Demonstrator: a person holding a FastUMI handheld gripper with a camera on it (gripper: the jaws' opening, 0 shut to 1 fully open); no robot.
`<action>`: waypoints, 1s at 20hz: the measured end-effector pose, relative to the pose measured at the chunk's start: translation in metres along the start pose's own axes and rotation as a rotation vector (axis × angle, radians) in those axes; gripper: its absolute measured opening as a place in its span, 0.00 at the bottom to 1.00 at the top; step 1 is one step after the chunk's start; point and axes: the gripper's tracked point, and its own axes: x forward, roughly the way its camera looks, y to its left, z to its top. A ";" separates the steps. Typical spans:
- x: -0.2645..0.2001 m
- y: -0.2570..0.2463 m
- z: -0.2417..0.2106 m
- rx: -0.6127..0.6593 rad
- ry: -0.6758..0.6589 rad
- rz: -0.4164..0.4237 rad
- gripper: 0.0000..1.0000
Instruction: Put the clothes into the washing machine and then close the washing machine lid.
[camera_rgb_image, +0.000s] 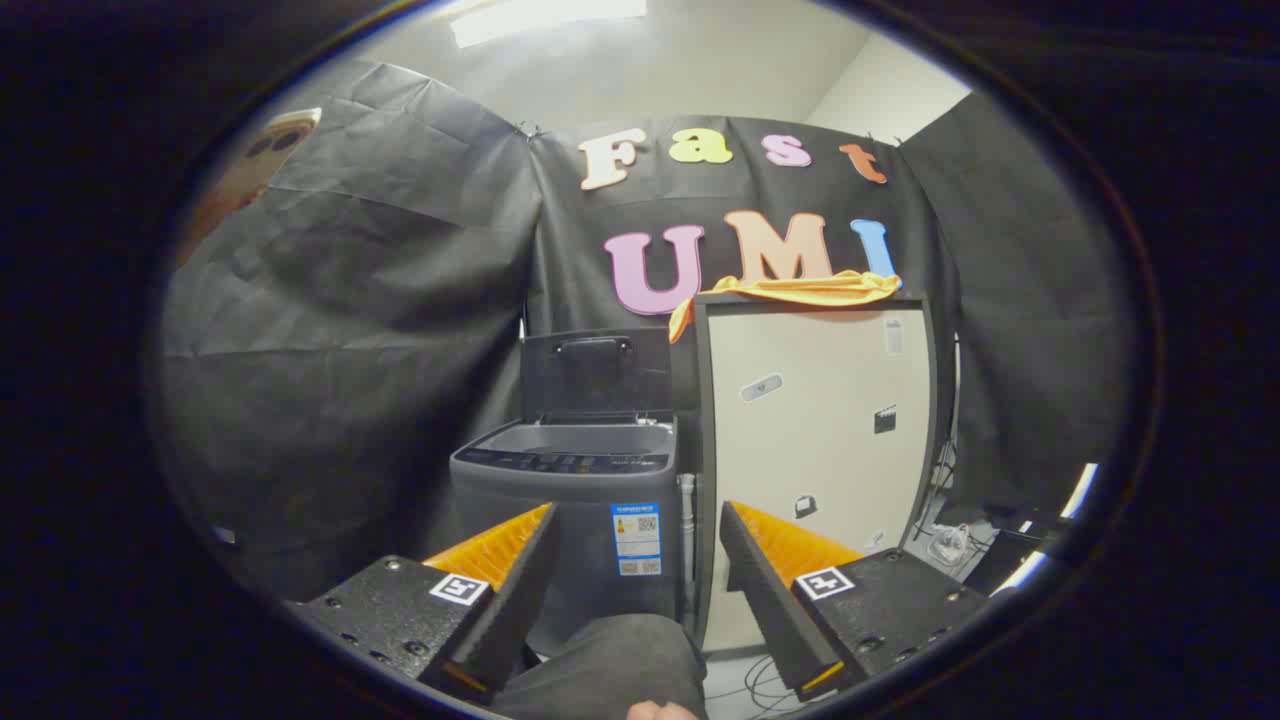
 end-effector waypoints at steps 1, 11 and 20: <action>0.000 0.000 0.002 -0.005 -0.004 0.000 0.96; 0.000 -0.002 0.003 -0.013 -0.018 -0.005 0.96; 0.001 0.001 0.001 -0.035 -0.011 0.006 0.96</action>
